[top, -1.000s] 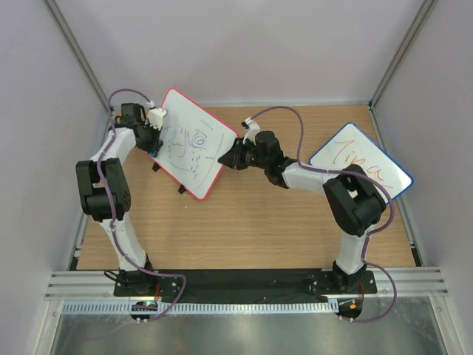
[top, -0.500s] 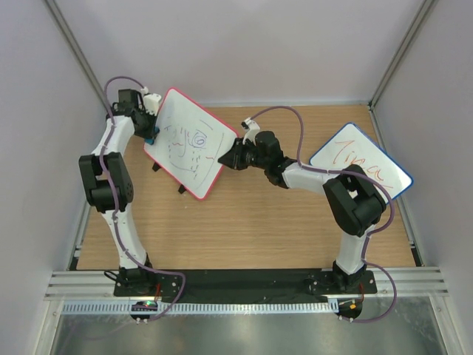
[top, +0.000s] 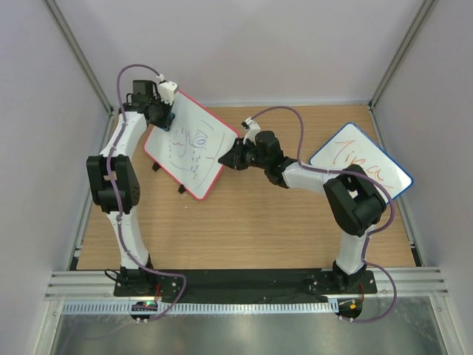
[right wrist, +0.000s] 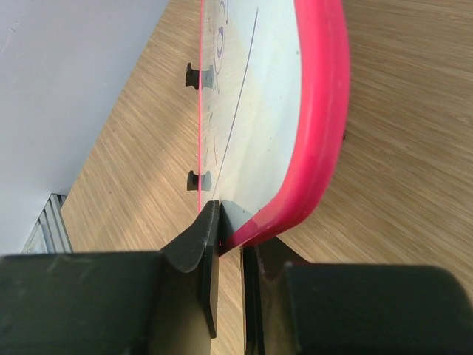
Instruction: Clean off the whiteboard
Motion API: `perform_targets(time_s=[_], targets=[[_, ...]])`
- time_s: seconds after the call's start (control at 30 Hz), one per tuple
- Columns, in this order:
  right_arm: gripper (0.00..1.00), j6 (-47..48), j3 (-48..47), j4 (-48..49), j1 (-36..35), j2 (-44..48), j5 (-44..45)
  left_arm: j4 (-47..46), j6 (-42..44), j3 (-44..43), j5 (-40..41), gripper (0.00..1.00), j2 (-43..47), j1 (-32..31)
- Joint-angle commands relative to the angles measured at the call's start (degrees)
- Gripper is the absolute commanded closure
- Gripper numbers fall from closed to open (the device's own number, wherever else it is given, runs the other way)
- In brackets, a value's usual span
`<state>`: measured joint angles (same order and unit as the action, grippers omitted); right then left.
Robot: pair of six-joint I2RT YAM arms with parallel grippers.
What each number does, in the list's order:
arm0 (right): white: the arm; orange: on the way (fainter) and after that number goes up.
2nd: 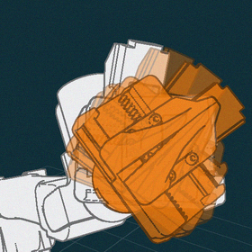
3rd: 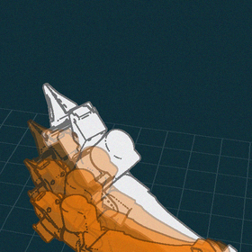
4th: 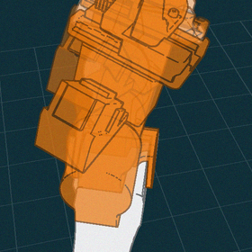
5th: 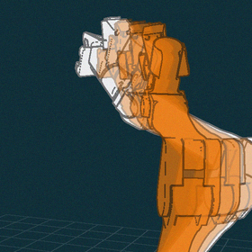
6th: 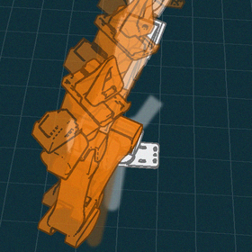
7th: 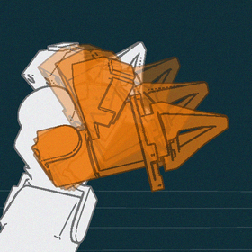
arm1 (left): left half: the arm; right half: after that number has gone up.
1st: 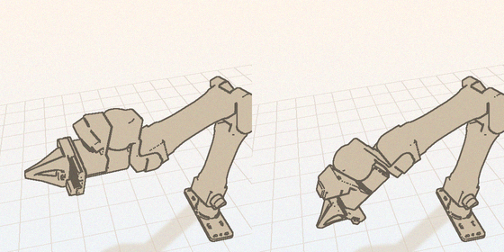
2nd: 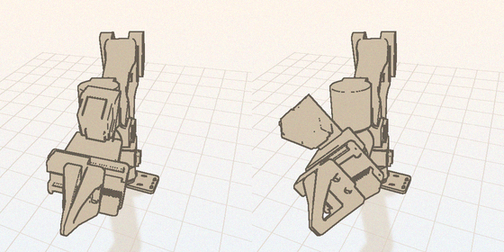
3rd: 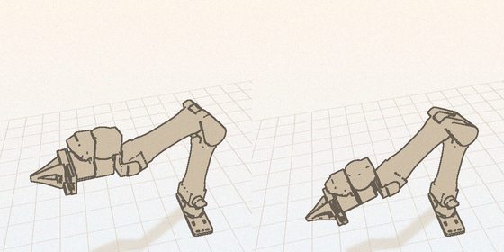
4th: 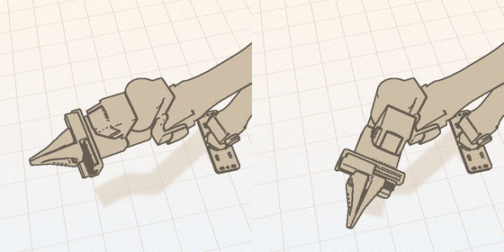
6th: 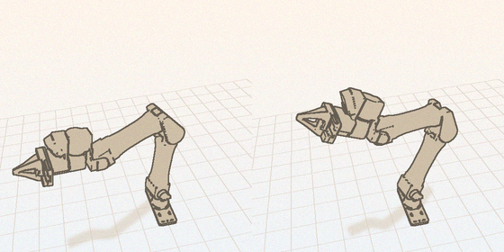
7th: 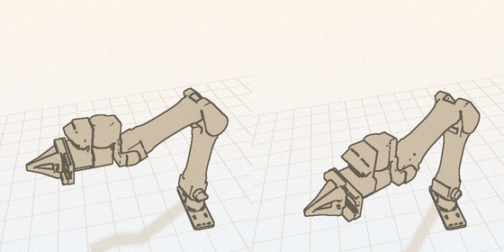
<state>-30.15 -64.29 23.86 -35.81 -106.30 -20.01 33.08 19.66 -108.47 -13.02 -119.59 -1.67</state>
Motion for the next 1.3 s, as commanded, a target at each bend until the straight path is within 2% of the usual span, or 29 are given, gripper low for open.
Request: perform_targets(time_s=[0.0,0.13,0.2,0.3,0.4,0.63,0.8,0.87,1.0,1.1,1.27], targets=[[0.99,10.90,0.31,-7.25,-1.28,0.22,-0.56,0.23,-2.00,6.49,-9.31,1.00,3.74,-4.47],[0.99,10.82,0.22,-6.98,-1.28,-0.31,-0.38,-0.91,-0.41,18.25,-10.45,1.00,12.34,-10.62],[0.99,10.64,0.40,-6.55,-1.37,-0.40,-0.38,-1.00,-0.15,20.65,-11.59,1.00,14.81,-13.44],[0.99,10.38,0.66,-6.28,-1.28,-0.40,-0.38,-1.09,-0.59,22.33,-12.83,1.00,17.02,-13.89],[0.99,10.38,0.84,-6.28,-1.36,-0.22,-0.47,-1.79,-0.76,21.98,-10.03,1.00,15.71,-12.66],[0.99,10.46,2.33,-5.49,-1.28,0.83,-0.56,-1.44,-0.15,13.20,-2.38,1.00,4.20,-5.89],[0.99,10.90,2.94,-5.05,-1.28,1.01,-0.56,-3.10,-1.38,8.89,-2.02,1.00,0.24,-0.27],[0.99,10.99,2.60,-5.22,-1.37,0.57,-0.56,-4.34,-1.47,7.84,0.60,1.00,-1.07,1.41],[0.99,10.73,2.15,-4.96,-1.28,0.48,-1.08,-1.53,-2.17,2.74,2.90,1.00,-6.78,4.83],[0.99,10.73,2.15,-4.87,-1.28,0.74,-1.00,-1.26,-2.52,3.61,1.87,1.00,-6.97,5.01],[0.99,10.81,2.42,-4.96,-1.36,0.92,-0.91,-3.81,-2.35,12.37,-5.26,1.00,0.47,2.47]])
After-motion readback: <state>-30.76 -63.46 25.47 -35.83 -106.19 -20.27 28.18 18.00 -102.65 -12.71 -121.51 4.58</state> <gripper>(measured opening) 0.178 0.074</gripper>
